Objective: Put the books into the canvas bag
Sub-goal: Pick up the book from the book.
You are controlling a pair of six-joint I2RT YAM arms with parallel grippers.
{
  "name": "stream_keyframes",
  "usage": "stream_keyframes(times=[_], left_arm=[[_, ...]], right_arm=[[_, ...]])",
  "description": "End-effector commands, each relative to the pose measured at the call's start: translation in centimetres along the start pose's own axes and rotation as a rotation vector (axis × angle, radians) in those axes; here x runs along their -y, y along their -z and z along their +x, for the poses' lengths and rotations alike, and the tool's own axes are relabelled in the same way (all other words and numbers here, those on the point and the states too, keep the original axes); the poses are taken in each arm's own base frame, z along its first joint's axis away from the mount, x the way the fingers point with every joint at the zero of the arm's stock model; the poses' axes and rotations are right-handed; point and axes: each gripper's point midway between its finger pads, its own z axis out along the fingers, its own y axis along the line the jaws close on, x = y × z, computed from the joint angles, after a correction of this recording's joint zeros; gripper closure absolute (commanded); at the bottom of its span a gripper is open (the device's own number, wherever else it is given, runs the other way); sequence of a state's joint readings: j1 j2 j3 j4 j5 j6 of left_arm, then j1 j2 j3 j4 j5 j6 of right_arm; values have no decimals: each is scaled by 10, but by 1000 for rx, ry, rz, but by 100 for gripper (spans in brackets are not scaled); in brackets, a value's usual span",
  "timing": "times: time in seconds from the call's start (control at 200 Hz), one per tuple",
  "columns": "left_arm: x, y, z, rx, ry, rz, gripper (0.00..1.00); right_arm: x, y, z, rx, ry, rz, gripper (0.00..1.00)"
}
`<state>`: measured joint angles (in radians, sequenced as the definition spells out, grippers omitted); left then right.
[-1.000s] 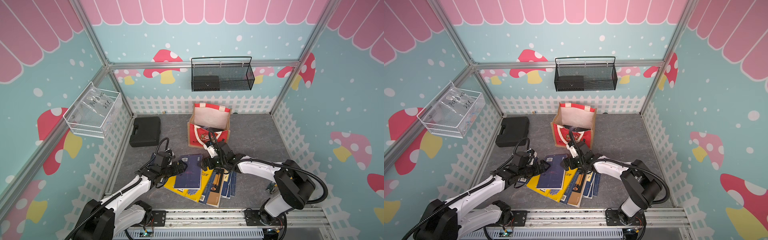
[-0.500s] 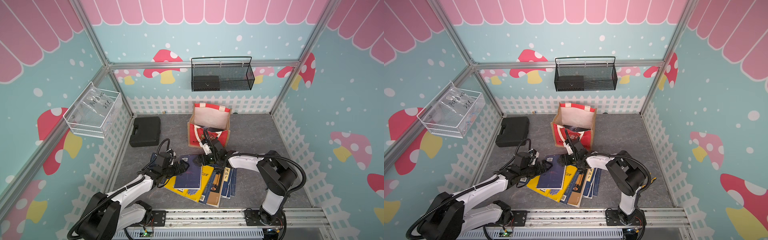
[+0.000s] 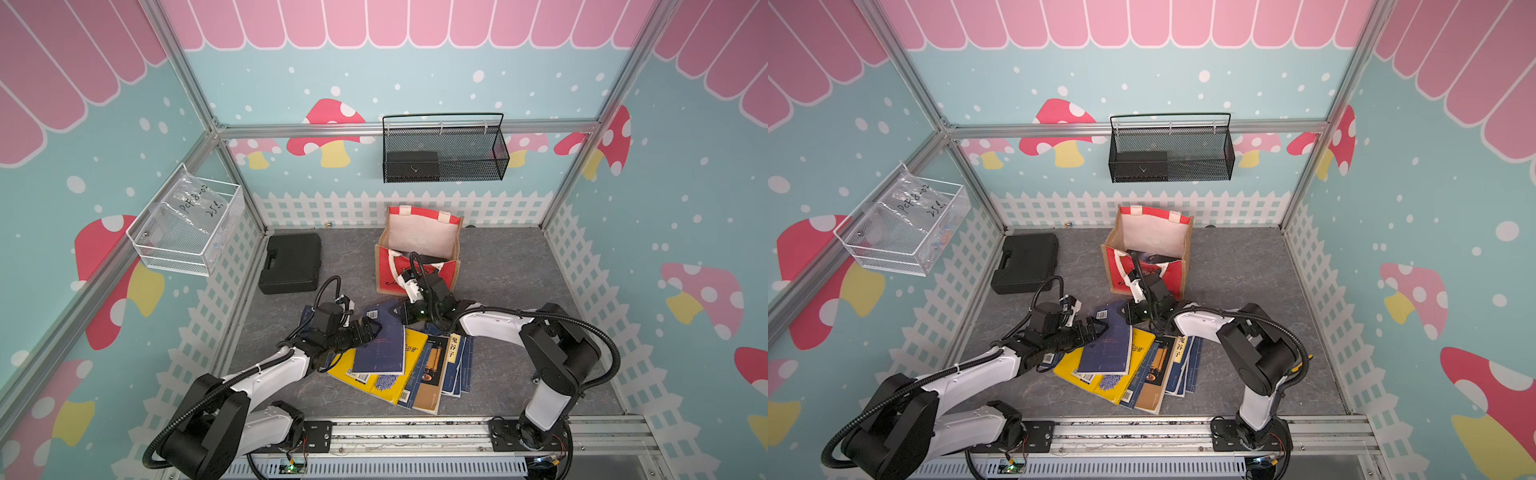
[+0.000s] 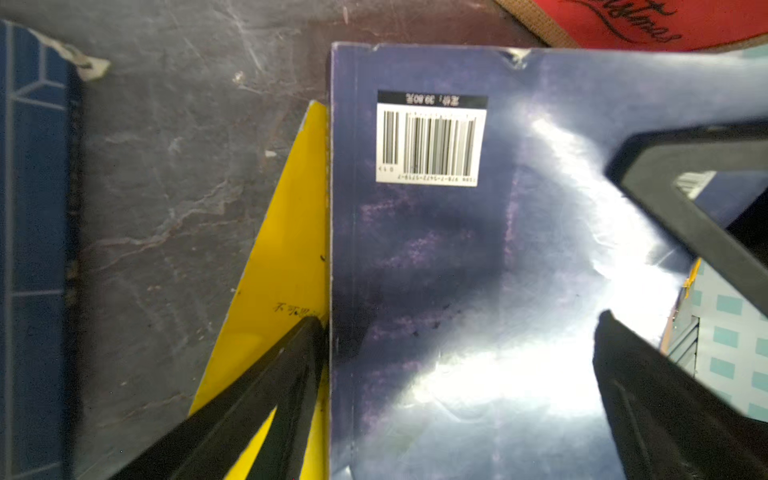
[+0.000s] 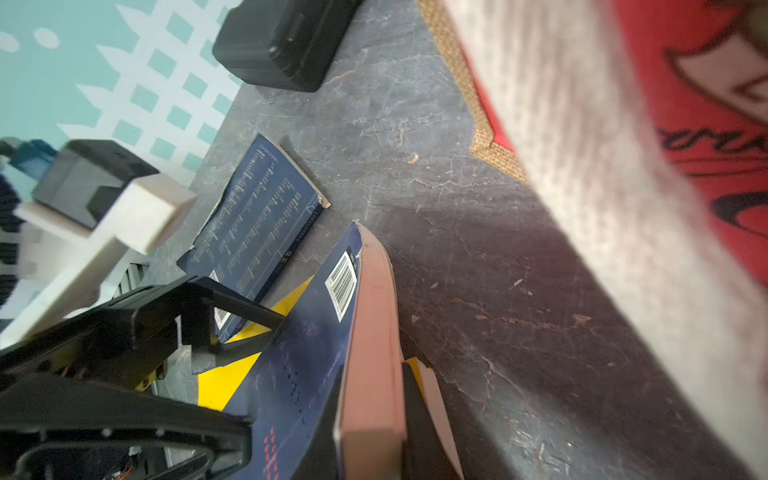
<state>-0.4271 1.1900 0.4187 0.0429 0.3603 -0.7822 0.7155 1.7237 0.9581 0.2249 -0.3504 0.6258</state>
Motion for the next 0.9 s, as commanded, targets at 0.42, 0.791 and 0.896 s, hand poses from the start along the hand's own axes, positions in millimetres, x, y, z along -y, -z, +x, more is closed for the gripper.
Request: stream_keyframes(times=[0.42, 0.791, 0.896], left_arm=[[85, 79, -21, 251, -225, 366, 1], [166, 126, -28, 305, -306, 799, 2], [184, 126, -29, 299, -288, 885, 5]], right_arm=[[-103, 148, -92, 433, 94, -211, 100], [-111, 261, -124, 819, -31, -224, 100], [-109, 279, -124, 891, -72, -246, 100]])
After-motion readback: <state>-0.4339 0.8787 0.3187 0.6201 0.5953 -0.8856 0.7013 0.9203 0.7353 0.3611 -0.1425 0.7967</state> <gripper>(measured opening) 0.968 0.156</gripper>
